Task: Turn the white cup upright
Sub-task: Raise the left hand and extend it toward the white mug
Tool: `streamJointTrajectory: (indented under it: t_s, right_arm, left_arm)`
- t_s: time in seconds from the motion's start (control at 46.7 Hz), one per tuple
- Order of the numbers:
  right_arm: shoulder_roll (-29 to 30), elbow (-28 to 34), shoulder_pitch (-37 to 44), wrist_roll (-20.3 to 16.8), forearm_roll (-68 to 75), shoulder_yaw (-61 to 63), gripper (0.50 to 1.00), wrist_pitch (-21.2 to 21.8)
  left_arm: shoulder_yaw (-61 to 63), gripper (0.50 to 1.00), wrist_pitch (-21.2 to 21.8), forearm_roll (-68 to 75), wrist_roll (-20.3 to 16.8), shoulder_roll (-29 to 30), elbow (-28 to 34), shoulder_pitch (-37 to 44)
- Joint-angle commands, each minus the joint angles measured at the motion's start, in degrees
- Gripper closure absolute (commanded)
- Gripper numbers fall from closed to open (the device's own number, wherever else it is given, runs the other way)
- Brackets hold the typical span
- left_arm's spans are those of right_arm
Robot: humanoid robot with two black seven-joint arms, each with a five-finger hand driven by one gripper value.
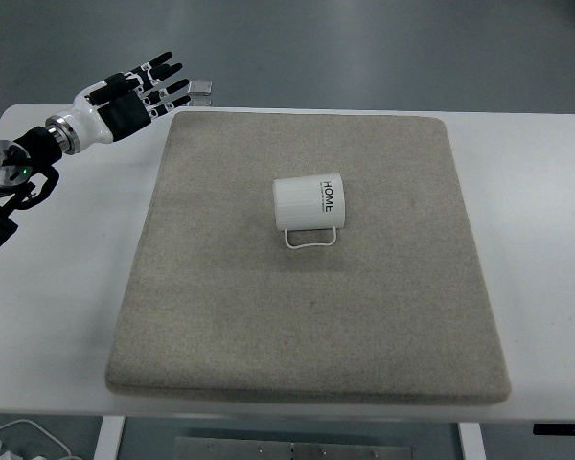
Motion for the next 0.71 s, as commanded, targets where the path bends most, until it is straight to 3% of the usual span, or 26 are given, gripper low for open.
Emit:
streamJointTrajectory:
  t_s: [0.0,0.407,0.685]
  right_arm:
    - [0.0,0.0,0.0,0.0,0.0,0.0,0.57,0.0]
    - [0.0,0.0,0.0,0.0,0.0,0.0,0.57,0.0]
    - [0.0,0.0,0.0,0.0,-0.1,0.0,0.57,0.0]
  left_arm:
    - [-0.8,0.506,0.0,0.4,0.0,0.5,-0.1,0.1]
    - [-0.8,0.508,-2.8,5.7,-0.9,0.6,-0.3,-0.1]
    - [-0.7,0.51,-2.7,21.0,-9.9,1.4,-0.3,-1.1]
